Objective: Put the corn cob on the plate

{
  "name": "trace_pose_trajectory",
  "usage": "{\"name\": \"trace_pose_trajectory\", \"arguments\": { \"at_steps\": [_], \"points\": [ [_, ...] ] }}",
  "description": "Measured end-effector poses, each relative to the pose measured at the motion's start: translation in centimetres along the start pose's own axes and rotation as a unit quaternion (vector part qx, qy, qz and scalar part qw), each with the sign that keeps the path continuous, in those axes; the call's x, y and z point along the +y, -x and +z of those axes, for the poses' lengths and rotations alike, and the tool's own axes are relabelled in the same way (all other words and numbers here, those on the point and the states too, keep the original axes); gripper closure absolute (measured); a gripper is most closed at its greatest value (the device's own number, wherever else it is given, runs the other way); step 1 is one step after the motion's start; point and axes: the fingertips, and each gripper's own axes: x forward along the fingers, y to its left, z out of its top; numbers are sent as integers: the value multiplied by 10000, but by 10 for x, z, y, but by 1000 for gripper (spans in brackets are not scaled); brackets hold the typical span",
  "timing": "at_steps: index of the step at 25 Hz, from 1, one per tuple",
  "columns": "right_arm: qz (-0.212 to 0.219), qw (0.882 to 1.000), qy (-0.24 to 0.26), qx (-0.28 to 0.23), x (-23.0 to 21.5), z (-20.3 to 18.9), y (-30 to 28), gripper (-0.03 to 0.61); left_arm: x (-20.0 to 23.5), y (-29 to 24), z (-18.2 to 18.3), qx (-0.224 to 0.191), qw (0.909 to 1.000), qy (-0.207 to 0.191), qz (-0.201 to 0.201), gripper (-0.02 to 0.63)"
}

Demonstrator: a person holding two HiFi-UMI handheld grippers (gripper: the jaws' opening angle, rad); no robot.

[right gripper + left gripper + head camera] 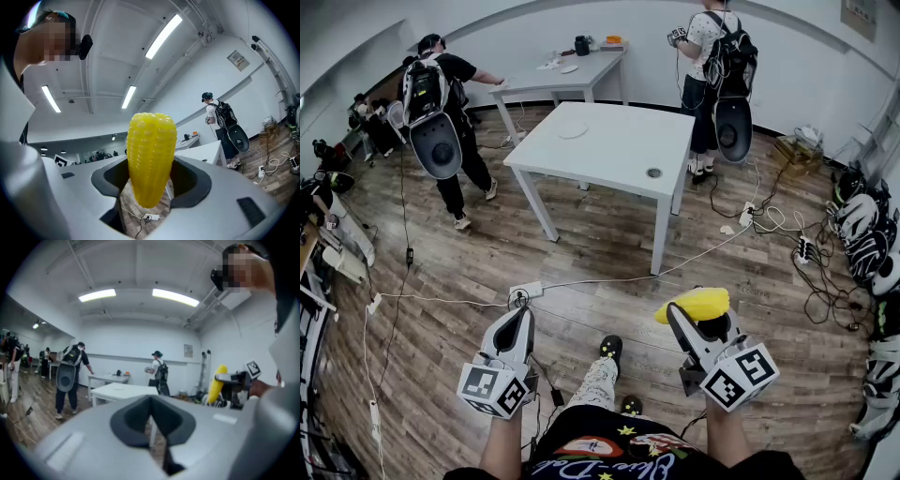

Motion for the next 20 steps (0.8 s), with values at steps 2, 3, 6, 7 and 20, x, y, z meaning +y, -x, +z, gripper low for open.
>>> {"name": "trace_pose_trajectory", "arguments": {
  "at_steps": [2,3,6,7,20],
  "points": [
    [-46,10000,62,48,-7,3,-11,313,2,-23,3,-28,9999,-23,-150,624],
    [-59,9999,85,75,-10,4,-18,313,4,-34,4,-40,9998,-25,-205,624],
    [-14,9997,177,183,-16,4,-48,313,21,-59,9,-92,9996,2,-282,624],
    [12,9994,256,210,-19,5,-60,313,26,-68,10,-128,9995,-10,-298,624],
    [211,9972,647,296,-54,37,-289,313,174,-202,40,-339,9985,-436,-53,624]
  ]
}}
